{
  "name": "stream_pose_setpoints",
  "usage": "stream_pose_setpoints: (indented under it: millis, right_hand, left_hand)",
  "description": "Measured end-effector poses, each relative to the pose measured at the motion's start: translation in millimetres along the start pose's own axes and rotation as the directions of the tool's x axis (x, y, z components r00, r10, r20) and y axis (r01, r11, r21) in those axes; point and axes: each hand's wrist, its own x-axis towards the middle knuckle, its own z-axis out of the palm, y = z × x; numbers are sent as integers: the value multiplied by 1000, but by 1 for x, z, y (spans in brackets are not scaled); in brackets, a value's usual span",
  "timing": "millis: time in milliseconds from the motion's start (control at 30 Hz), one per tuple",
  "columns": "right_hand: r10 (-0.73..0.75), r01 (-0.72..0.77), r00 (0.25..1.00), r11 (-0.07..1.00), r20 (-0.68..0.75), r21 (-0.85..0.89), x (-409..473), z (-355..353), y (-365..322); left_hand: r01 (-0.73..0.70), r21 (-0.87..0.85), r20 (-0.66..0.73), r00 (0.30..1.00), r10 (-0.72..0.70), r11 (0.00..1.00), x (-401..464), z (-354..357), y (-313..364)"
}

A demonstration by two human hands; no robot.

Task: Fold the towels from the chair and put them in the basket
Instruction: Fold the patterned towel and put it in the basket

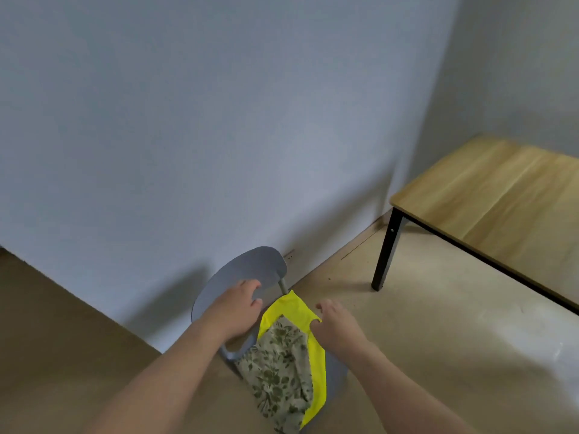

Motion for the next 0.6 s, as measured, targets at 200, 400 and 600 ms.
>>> stream_pose_setpoints:
  millis: [200, 400, 600]
  right_hand:
    - [221, -226, 972, 973, 84, 50, 78, 81, 19]
    - [322, -330, 937, 943, 133, 36, 188, 219, 60]
    - [423, -427, 904, 899, -56, -103, 250, 347, 122]
  left_hand:
    - [0, -122, 147, 989, 18, 992, 92, 65, -50]
    - [211, -596, 196, 974, -114, 775, 228, 208, -108]
    - [138, -397, 249, 968, -39, 907, 286, 369, -166]
